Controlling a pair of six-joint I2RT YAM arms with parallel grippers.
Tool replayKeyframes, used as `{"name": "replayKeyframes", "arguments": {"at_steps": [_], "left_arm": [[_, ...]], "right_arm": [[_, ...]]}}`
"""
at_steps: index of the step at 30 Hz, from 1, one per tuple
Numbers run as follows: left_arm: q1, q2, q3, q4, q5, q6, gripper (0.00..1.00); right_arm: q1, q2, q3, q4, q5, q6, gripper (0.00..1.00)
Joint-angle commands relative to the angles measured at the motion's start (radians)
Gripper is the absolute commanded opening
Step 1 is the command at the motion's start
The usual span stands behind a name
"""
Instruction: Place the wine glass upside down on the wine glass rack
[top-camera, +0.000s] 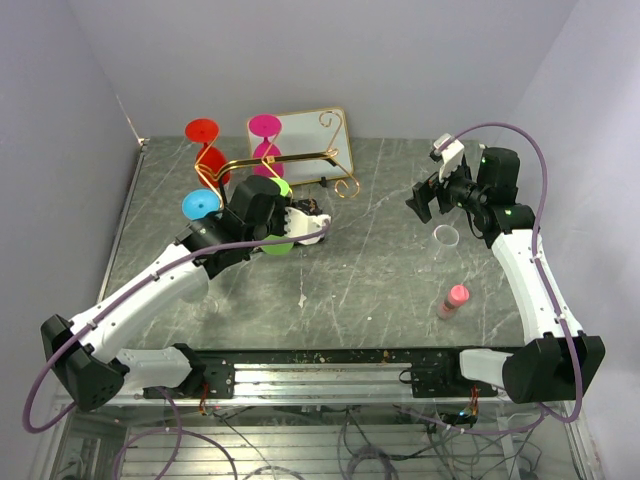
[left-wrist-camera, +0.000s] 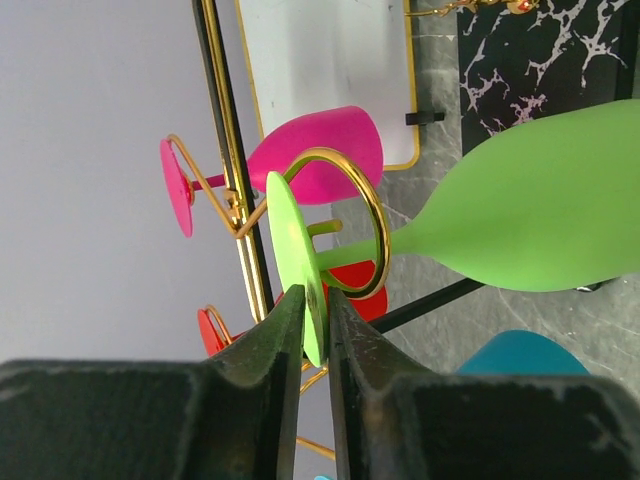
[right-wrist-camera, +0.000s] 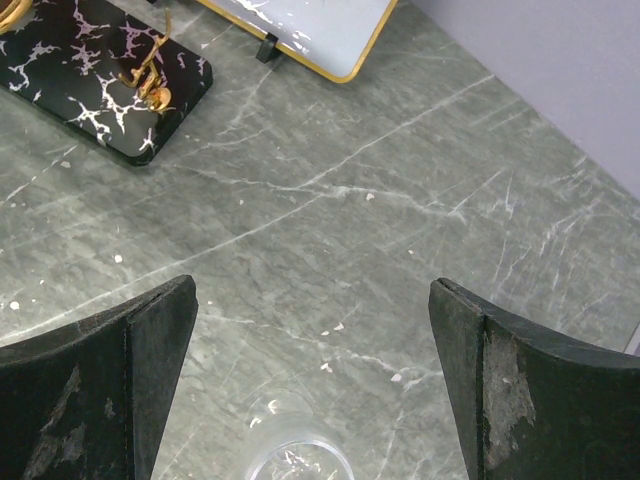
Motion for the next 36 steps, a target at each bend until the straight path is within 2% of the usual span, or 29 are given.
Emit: {"name": "replayKeyframes", "arguments": {"at_steps": [1, 9, 26, 36], "left_arm": [[0.000, 0.016, 0.040, -0.039, 0.005, -0.027, 0.26], [0.000, 0.018, 0.058, -0.050, -0.011, -0.034, 0.33], [0.000, -0.001, 0.079, -0.071, -0.057, -0.021, 0.40], [0.004, 0.000, 0.095, -0.143, -0.066, -0.024, 0.50]], "right_arm": [[-0.008, 0.005, 0.005, -0.010, -0.003, -0.011, 1.00], [-0.008, 0.005, 0.003, -0.011, -0.003, -0.012, 1.00], [-0.007, 0.005, 0.004, -0.013, -0.006, -0.012, 1.00], [-0.007, 0.007, 0.005, -0.017, -0.006, -0.013, 1.00]]}}
